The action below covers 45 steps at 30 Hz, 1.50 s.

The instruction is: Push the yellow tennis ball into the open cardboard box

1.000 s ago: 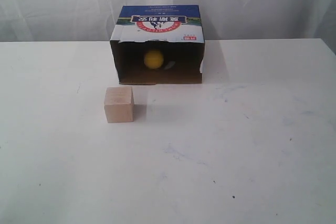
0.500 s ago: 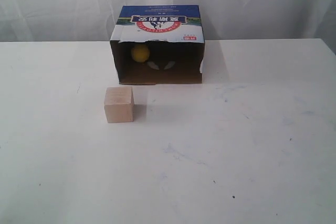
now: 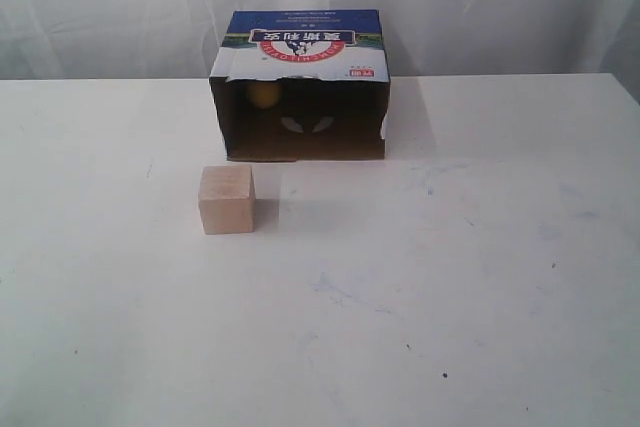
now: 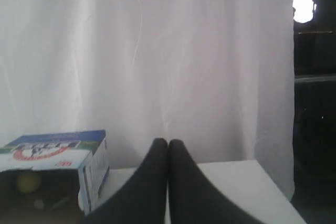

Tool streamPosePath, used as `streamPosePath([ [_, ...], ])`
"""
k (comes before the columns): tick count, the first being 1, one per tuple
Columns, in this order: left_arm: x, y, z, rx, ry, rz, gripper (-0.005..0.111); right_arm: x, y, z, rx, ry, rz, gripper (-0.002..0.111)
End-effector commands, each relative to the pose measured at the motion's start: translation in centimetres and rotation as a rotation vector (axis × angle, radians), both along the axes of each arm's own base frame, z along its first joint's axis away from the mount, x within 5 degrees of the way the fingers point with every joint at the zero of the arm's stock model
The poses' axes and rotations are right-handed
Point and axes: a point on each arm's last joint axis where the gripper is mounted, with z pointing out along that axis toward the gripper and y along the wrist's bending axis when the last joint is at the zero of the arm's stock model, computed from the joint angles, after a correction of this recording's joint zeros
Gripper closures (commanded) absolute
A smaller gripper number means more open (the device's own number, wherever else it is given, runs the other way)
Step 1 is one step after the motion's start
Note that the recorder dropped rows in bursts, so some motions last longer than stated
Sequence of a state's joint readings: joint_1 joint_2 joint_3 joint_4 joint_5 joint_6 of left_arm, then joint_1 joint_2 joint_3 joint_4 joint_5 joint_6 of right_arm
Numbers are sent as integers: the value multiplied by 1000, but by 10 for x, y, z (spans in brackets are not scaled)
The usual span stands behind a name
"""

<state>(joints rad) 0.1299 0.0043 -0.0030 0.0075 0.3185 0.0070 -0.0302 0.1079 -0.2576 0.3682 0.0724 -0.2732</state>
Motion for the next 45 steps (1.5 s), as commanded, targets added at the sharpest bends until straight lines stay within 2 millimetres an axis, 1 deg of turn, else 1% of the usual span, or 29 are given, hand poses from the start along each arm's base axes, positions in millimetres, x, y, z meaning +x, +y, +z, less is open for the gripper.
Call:
streamPosePath([
  [1, -1, -1, -3, -10, 31, -4, 107, 1, 2, -13, -20, 96, 21, 108],
  [3, -1, -1, -3, -10, 31, -4, 107, 4, 2, -22, -33, 112, 11, 108],
  [5, -1, -1, -3, -10, 31, -4, 107, 7, -1, -34, -121, 111, -29, 108],
  [6, -1, -1, -3, -10, 31, -4, 107, 9, -2, -43, -176, 115, -48, 108],
  [7, -1, -1, -3, -10, 31, -4, 107, 10, -3, -54, -188, 124, -55, 108],
  [8, -1, -1, -3, -10, 31, -4, 107, 10, -3, -67, -162, 148, -52, 108],
  [9, -1, -1, -3, -10, 31, -4, 107, 10, -3, -80, -97, 172, -45, 108],
  [10, -1, -1, -3, -10, 31, -4, 107, 9, -3, -80, -33, 161, -39, 108],
  [11, -1, -1, -3, -10, 31, -4, 107, 6, -2, -95, -8, 320, -21, 108],
  [12, -1, -1, -3, -10, 29, -4, 107, 2, -2, -105, -21, 427, -23, 108],
  [13, -1, -1, -3, -10, 29, -4, 107, 2, -3, -105, -24, 429, -32, 108],
  [15, -1, -1, -3, -10, 29, -4, 107, 2, -6, -105, -169, 432, -58, 108],
  [16, -1, -1, -3, -10, 29, -4, 107, 1, -6, -105, -183, 434, -61, 108],
  [45, -1, -1, -3, -10, 31, -4, 107, 1, -6, -106, -177, 438, -59, 108],
])
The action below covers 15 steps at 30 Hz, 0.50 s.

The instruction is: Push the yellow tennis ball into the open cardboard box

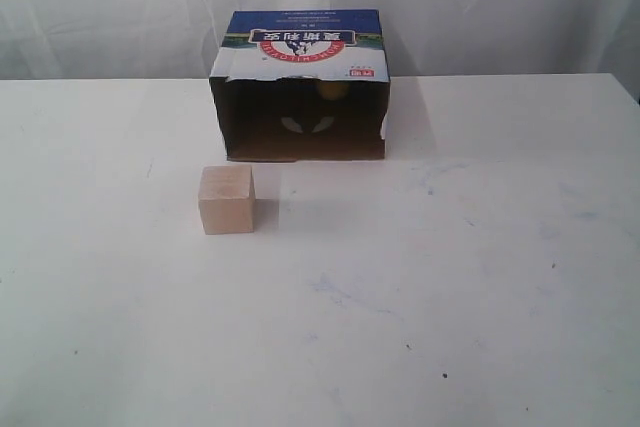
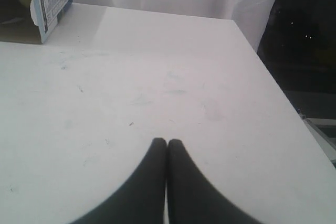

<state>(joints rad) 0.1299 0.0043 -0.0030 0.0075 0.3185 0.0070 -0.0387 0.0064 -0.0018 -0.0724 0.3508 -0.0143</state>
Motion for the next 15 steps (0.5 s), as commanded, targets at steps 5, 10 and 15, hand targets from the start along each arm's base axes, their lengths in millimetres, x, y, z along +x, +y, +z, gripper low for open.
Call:
streamPosePath([
  [5, -1, -4, -4, -3, 32, -55, 107, 0, -1, 0, -14, -4, -5, 108],
  [10, -1, -6, -3, 0, 31, -75, 107, 0, -1, 0, -14, -4, -5, 108],
  [15, -1, -6, -3, 3, 28, -76, 107, 0, -1, 0, -14, -4, -5, 108],
])
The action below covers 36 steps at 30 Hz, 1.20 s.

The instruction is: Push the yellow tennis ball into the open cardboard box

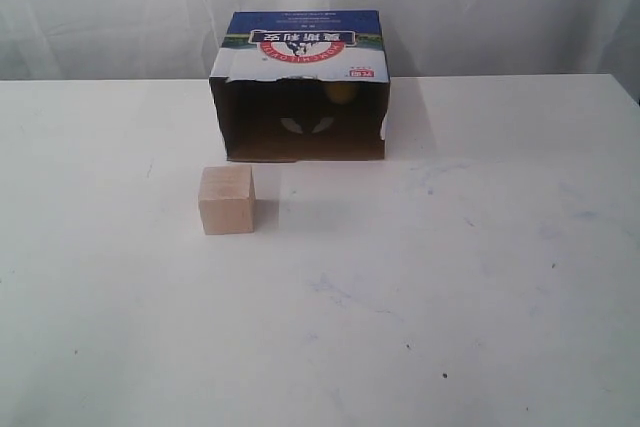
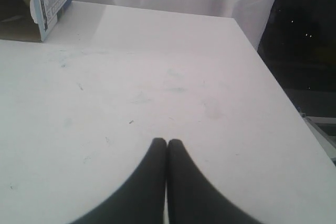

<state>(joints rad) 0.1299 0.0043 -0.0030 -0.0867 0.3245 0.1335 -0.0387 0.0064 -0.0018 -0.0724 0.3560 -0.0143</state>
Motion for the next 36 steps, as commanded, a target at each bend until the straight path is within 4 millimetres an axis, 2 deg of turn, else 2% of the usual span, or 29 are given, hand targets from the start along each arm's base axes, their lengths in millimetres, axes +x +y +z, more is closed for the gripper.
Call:
streamPosePath([
  [1, -1, -2, -3, -10, 25, -16, 107, 0, -1, 0, -14, -9, -4, 108],
  [5, -1, -1, -3, 83, 28, -59, 107, 0, -1, 0, -14, -9, -4, 108],
  [36, -1, -1, -3, 83, 28, -59, 107, 0, -1, 0, -14, -9, -4, 108],
])
